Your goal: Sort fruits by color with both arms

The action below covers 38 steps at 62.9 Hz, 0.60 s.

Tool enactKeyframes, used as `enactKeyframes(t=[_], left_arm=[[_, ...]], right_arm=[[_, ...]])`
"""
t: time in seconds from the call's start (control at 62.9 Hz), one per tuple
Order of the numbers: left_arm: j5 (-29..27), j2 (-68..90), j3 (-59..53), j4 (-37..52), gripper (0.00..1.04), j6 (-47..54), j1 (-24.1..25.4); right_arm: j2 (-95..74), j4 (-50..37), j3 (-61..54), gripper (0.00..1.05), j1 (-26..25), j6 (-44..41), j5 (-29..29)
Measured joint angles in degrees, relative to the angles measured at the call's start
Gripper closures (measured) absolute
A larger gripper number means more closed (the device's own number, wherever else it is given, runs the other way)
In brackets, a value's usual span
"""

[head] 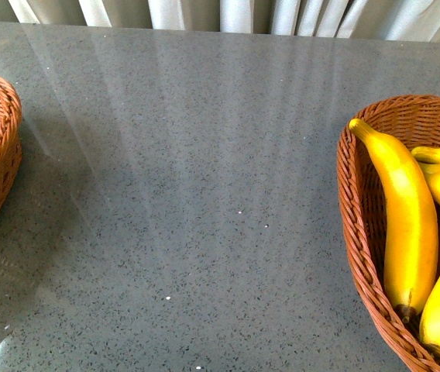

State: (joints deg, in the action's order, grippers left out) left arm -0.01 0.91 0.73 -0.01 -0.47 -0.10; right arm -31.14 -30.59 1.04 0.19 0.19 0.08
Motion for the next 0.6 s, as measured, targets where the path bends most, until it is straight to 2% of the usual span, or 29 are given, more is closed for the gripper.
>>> enactKeyframes(t=[0.207,0.604], left_arm=[[0.0,0.0,0.0,0.0,0.09,0.0,0.0],[0.0,0.0,0.0,0.0,0.09,0.0,0.0]], right_arm=[[7.6,7.2,0.0,1.03,0.0,0.0,0.0],[16.4,15.8,0.0,1.03,0.0,0.0,0.0]])
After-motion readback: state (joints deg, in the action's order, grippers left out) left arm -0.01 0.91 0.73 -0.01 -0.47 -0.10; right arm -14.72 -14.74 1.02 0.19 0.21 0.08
